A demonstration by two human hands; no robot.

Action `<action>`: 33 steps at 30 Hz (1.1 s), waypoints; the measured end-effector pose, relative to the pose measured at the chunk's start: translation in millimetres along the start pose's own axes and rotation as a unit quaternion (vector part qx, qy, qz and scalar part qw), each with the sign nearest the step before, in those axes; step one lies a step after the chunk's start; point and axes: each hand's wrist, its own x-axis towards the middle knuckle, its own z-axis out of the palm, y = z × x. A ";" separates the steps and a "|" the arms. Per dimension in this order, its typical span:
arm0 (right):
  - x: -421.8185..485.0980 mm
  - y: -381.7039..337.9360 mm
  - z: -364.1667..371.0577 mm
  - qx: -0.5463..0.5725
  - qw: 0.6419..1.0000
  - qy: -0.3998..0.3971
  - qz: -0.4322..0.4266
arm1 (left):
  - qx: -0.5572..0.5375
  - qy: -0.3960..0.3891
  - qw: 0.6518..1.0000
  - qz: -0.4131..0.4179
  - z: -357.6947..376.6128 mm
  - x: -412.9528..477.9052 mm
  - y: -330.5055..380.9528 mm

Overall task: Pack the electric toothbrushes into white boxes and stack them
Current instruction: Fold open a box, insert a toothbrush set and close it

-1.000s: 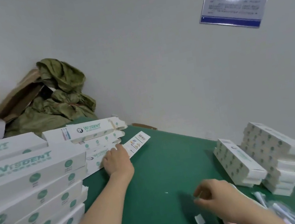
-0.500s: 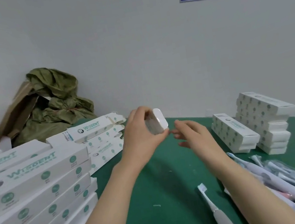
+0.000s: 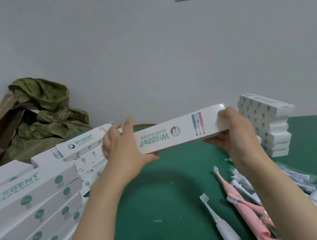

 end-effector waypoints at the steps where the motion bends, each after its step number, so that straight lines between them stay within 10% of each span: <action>1: 2.3 1.1 -3.4 0.004 1.000 0.013 0.005 | -0.011 -0.002 1.000 -0.017 -2.4 2.5 -6.4; 9: 4.6 10.9 -5.9 -0.033 0.999 -0.002 0.038 | 0.040 -0.079 0.995 0.047 0.7 4.1 -9.2; 16: -17.6 8.7 9.0 -0.257 0.910 -0.284 -0.160 | -0.163 -0.102 0.965 0.176 6.8 -14.0 24.9; 24: -25.9 10.2 30.7 -0.238 0.964 -0.105 -0.055 | -0.158 0.128 0.966 0.157 24.3 -19.2 38.2; 30: -29.8 6.3 36.4 -0.231 0.968 -0.081 -0.049 | -0.199 -0.096 0.947 0.235 38.3 -29.7 40.5; 33: -25.4 0.0 28.7 -0.233 0.968 -0.074 -0.055 | -0.260 -0.079 0.928 0.256 35.1 -27.9 41.7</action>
